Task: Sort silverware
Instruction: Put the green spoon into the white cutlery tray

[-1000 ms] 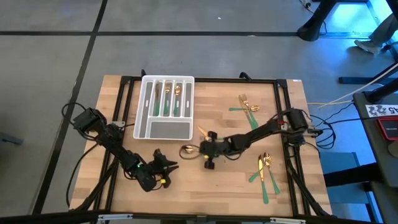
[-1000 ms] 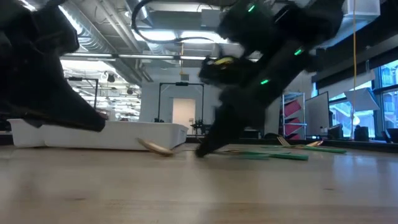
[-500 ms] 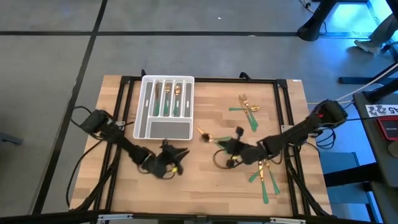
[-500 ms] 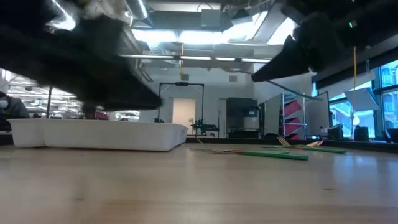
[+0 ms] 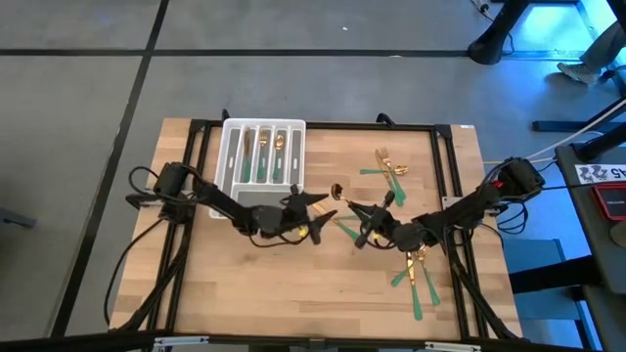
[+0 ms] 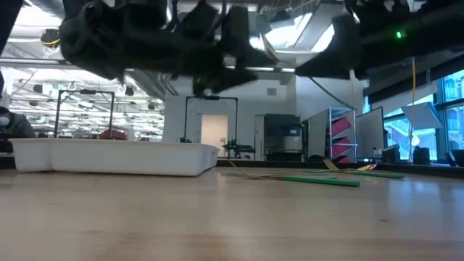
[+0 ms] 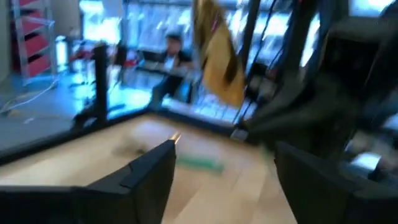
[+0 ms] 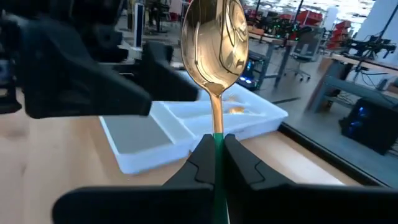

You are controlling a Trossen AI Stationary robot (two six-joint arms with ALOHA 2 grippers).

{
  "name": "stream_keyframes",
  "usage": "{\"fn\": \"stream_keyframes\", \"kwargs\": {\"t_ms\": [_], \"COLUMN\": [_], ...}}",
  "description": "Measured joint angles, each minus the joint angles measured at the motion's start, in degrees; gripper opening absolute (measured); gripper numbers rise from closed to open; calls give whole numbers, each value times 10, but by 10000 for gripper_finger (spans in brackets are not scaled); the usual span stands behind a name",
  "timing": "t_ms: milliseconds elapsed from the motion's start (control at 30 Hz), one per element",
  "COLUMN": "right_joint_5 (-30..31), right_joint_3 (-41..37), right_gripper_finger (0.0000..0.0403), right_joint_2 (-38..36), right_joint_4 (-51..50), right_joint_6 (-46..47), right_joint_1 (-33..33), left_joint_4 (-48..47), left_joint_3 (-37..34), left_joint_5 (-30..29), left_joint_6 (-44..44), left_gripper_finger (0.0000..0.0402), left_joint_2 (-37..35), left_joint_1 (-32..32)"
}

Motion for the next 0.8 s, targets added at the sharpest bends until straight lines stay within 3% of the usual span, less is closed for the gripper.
{"fn": "stream_keyframes", "kwargs": {"t_ms": [167, 400, 567, 800], "right_joint_5": [8, 7, 8, 2], "right_joint_3": [21, 31, 31, 31], "right_gripper_finger": [6, 6, 7, 6], "right_joint_2": [0, 0, 0, 3], "right_joint_4": [-9, -28, -37, -56], "right_joint_6": [-13, -27, -27, -21], "right_joint_1": [0, 0, 0, 0], "left_joint_4": [24, 23, 18, 16], "left_joint_3": [28, 48, 48, 48], "left_joint_5": [4, -23, -41, -51], "left_joint_6": [7, 37, 36, 73], "left_gripper_finger": [279, 260, 212, 114], "left_joint_2": [0, 0, 0, -3], "left_joint_1": [14, 11, 4, -6]}}
